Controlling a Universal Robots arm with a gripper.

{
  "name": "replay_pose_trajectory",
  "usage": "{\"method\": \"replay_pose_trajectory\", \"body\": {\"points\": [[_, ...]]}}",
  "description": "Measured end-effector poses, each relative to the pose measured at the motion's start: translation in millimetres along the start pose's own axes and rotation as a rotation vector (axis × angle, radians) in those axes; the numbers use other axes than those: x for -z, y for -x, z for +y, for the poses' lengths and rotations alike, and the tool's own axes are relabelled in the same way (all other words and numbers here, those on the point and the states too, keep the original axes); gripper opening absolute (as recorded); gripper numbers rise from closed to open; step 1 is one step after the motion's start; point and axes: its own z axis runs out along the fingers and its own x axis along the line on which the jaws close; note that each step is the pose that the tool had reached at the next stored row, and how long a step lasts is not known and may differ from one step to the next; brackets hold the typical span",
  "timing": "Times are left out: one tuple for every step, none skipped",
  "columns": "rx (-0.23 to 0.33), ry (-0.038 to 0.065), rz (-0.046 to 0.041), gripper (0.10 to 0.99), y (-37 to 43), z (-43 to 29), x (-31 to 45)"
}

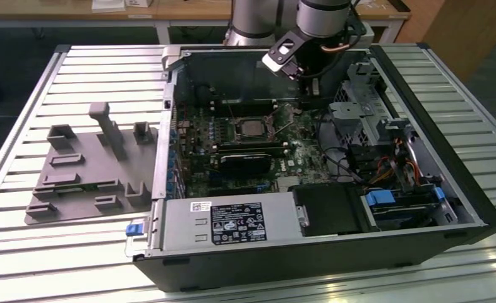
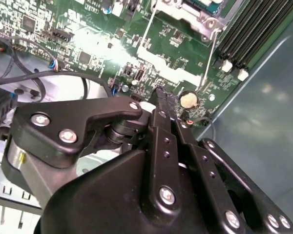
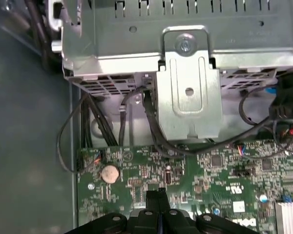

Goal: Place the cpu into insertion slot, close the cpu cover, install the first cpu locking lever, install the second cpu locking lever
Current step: 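Close the cpu cover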

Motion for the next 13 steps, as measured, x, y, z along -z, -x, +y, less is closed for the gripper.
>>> {"method": "replay_pose_trajectory", "body": {"points": [[0.0,-0.002,-0.0002,0.106,0.0,0.9,-1.8],[0.0,-0.004,-0.0003,0.106,0.0,1.6,-3.9],[0.0,-0.006,-0.0006,0.106,0.0,2.1,-5.7],[0.0,-0.008,-0.0008,0.106,0.0,2.6,-7.5],[0.0,-0.01,-0.0009,0.106,0.0,3.0,-8.9],[0.0,-0.011,-0.0008,0.106,0.0,3.3,-9.6],[0.0,-0.011,-0.0011,0.106,0.0,3.3,-9.6],[0.0,-0.011,-0.0011,0.106,0.0,3.3,-9.6],[0.0,-0.011,-0.0011,0.106,0.0,3.3,-9.6],[0.0,-0.011,-0.001,0.106,0.0,3.3,-9.7],[0.0,-0.011,-0.0009,0.106,0.0,3.3,-9.9],[0.0,-0.011,-0.0006,0.106,-0.1,3.3,-10.6],[0.0,-0.011,-0.0007,0.106,0.0,3.2,-11.5]]}}
